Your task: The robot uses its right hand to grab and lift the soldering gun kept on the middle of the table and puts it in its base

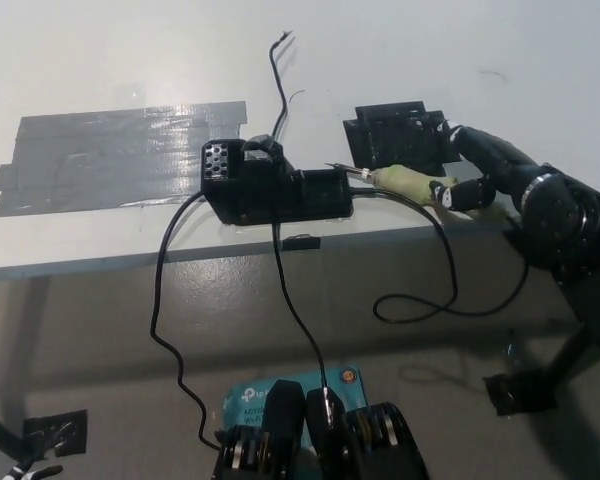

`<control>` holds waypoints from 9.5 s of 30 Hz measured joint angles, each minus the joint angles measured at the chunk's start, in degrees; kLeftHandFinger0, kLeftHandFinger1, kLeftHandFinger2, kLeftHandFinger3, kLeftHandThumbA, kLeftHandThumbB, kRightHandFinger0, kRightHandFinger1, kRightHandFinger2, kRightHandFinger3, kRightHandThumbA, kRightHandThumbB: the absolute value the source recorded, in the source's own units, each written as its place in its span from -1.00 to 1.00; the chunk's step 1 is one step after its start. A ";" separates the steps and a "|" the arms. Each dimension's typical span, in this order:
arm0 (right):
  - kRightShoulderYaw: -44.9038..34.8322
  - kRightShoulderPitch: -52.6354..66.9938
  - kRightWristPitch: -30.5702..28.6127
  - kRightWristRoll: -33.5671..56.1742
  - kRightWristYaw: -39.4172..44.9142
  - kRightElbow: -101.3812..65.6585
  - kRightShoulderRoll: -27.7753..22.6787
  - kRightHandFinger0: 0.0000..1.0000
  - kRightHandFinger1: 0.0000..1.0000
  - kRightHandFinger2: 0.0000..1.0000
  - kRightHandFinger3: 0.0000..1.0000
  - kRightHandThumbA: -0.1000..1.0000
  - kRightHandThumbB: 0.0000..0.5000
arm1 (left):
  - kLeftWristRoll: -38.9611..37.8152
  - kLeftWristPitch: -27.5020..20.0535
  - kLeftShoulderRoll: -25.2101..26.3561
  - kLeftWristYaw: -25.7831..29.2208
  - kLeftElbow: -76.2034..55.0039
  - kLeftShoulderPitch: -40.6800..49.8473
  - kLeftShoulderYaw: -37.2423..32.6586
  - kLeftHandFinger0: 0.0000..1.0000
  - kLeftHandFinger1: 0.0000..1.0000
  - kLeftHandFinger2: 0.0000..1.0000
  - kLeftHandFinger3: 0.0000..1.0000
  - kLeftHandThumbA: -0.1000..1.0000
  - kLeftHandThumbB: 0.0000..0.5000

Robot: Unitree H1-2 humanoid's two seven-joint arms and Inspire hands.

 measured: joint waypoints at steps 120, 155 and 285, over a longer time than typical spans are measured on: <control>21.69 -0.22 1.86 -33.17 -19.23 13.93 0.34 -1.00 -0.61 -0.05 0.11 -1.00 -0.54 | 6.74 -1.32 -3.90 0.16 -2.67 -6.04 -10.12 -1.00 -0.52 -0.18 0.03 0.64 1.00; 5.81 -0.52 -33.19 -25.86 -45.64 6.51 -8.83 -1.00 -0.99 -0.01 0.04 -1.00 -0.49 | 8.63 -1.44 -3.63 1.00 0.10 -7.07 -10.70 -1.00 -0.87 -0.45 -0.12 0.66 1.00; 8.38 -6.91 -36.52 -34.14 -29.19 4.56 -5.61 -1.00 -0.92 -0.45 -0.83 -1.00 -0.15 | 9.48 -1.72 -3.62 1.89 -1.29 -5.74 -12.22 -1.00 -0.77 -0.34 -0.08 0.77 1.00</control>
